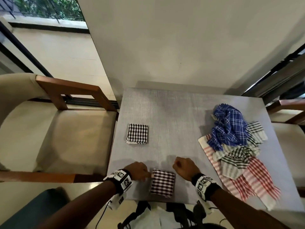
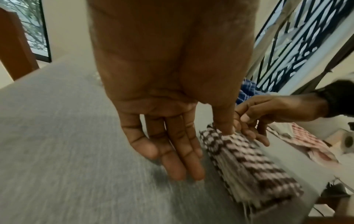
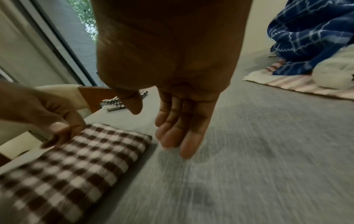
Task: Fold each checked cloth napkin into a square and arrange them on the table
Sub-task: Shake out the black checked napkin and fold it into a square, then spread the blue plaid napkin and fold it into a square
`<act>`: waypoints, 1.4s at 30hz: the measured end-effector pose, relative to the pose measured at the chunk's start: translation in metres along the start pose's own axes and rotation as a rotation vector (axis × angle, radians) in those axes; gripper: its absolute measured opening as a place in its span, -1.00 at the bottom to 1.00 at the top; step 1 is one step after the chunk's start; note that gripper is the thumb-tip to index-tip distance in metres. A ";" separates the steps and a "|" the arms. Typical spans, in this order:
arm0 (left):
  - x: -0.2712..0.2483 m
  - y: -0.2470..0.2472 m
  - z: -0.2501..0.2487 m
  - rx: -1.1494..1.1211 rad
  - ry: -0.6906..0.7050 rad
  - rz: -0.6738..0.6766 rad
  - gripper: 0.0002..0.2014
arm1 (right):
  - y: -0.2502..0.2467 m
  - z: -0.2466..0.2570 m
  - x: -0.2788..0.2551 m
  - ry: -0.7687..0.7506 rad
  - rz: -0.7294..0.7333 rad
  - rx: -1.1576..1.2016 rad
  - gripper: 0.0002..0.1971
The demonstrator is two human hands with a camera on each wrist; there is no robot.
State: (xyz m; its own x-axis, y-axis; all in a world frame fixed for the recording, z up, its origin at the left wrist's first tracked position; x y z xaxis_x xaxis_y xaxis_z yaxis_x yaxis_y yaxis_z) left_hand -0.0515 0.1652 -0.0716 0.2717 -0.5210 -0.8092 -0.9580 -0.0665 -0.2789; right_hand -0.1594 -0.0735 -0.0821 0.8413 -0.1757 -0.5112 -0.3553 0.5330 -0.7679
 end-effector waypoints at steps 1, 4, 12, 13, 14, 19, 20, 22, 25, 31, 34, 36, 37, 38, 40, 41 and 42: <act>0.001 0.004 -0.001 0.046 -0.014 0.009 -0.55 | 0.005 -0.002 -0.006 -0.016 0.059 -0.038 -0.82; 0.003 0.011 -0.004 0.062 -0.022 0.021 -0.62 | 0.020 -0.002 -0.017 -0.048 0.115 -0.053 -0.82; 0.002 0.022 -0.017 -0.200 -0.029 0.036 -0.80 | 0.025 0.003 -0.012 -0.032 0.020 0.069 -0.91; 0.000 0.024 -0.018 -0.182 -0.025 0.025 -0.81 | 0.024 0.003 -0.012 -0.044 0.022 0.068 -0.91; -0.001 0.025 -0.018 -0.160 -0.022 0.016 -0.82 | 0.024 0.003 -0.012 -0.055 0.028 0.063 -0.89; 0.000 0.024 -0.014 -0.095 -0.054 -0.003 -0.86 | 0.021 0.004 -0.013 -0.081 0.045 0.050 -0.83; 0.000 0.024 -0.015 -0.082 -0.055 -0.003 -0.86 | 0.020 0.005 -0.014 -0.084 0.047 0.048 -0.83; -0.001 0.026 -0.016 -0.080 -0.068 0.023 -0.86 | 0.019 0.007 -0.015 -0.089 0.068 0.049 -0.82; -0.001 0.022 -0.018 -0.120 -0.100 0.081 -0.89 | 0.008 0.001 -0.014 -0.083 0.069 0.040 -0.75; -0.001 -0.034 -0.043 -0.162 -0.168 -0.159 -0.66 | -0.071 -0.047 -0.001 -0.071 -0.335 -0.078 -0.85; 0.001 -0.055 -0.070 -0.248 -0.114 -0.364 -0.70 | -0.125 -0.076 0.017 -0.100 -0.521 -0.371 -0.61; 0.007 -0.056 -0.097 -0.241 -0.050 -0.429 -0.75 | -0.157 -0.097 0.029 -0.011 -0.370 -0.590 -0.38; 0.012 -0.054 -0.112 -0.254 -0.014 -0.444 -0.76 | -0.171 -0.110 0.034 0.037 -0.289 -0.693 -0.32; 0.016 -0.050 -0.124 -0.296 0.034 -0.444 -0.74 | -0.182 -0.121 0.040 0.068 -0.241 -0.767 -0.32; 0.023 -0.041 -0.150 -0.368 0.119 -0.448 -0.67 | -0.203 -0.141 0.049 0.056 -0.215 -0.835 -0.43; 0.025 -0.037 -0.164 -0.378 0.147 -0.461 -0.66 | -0.213 -0.147 0.051 0.017 -0.234 -0.826 -0.49; 0.028 -0.033 -0.179 -0.386 0.181 -0.471 -0.68 | -0.225 -0.153 0.054 -0.036 -0.260 -0.802 -0.54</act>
State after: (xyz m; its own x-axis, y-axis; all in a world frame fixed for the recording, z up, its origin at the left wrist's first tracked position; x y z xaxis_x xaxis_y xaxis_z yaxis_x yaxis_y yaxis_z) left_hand -0.0291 0.0006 0.0079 0.6847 -0.4947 -0.5352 -0.7127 -0.6079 -0.3499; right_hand -0.0962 -0.3292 0.0043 0.9440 -0.1779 -0.2777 -0.3185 -0.2730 -0.9078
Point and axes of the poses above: each hand's wrist, its own x-axis towards the middle knuckle, its own y-axis out of the palm, z = x × y, the point moved 2 cm from there along x, towards the middle knuckle, and after that the axes turned 8 degrees about -x, right-handed, at the moved point
